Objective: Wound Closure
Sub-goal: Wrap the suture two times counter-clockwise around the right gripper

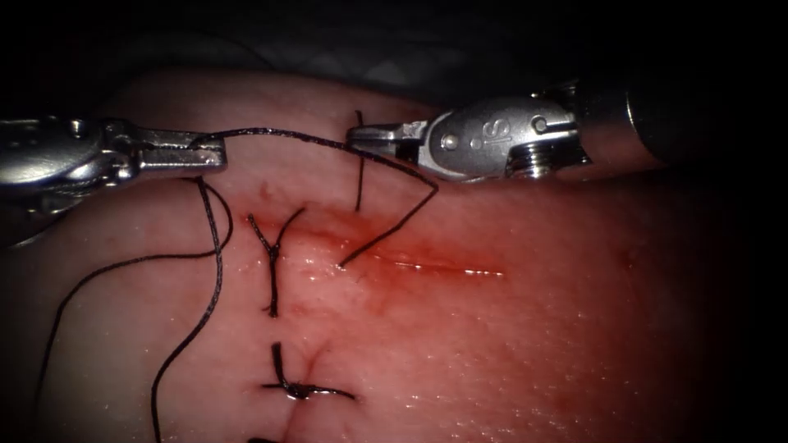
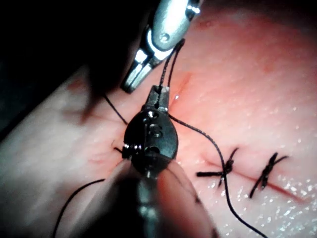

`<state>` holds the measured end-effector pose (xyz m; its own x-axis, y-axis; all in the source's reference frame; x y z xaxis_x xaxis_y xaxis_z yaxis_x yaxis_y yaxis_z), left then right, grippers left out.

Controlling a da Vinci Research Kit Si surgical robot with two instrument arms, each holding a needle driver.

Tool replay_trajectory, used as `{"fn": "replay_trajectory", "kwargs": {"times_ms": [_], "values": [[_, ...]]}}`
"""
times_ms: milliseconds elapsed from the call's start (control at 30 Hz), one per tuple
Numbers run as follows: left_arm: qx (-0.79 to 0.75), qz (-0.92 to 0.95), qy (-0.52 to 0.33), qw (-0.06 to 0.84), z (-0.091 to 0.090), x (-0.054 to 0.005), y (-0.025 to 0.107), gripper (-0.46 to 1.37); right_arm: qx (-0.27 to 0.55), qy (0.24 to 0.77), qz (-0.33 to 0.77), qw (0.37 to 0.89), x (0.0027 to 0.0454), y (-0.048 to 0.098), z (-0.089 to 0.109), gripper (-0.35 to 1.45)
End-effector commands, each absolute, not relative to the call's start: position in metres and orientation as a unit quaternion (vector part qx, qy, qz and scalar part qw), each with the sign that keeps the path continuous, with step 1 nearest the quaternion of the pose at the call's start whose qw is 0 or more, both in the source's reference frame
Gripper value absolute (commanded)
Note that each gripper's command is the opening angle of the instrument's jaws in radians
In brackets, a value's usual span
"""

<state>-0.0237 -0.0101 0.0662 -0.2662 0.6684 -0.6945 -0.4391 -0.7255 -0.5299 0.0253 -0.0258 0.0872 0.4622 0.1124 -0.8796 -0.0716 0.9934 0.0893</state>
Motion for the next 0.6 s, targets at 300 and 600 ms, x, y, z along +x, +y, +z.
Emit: {"fn": "replay_trajectory", "kwargs": {"times_ms": [300, 600], "values": [[-0.491, 0.787, -0.111, 0.357, 0.0719, -0.0237, -0.0094, -0.35, 0.035, 0.532, 0.035, 0.845, 0.0269, -0.0274, 0.0857, -0.35], [-0.490, 0.784, -0.116, 0.362, 0.0766, -0.0246, -0.0100, -0.35, 0.048, 0.542, 0.024, 0.838, 0.0282, -0.0281, 0.0841, -0.35]]}}
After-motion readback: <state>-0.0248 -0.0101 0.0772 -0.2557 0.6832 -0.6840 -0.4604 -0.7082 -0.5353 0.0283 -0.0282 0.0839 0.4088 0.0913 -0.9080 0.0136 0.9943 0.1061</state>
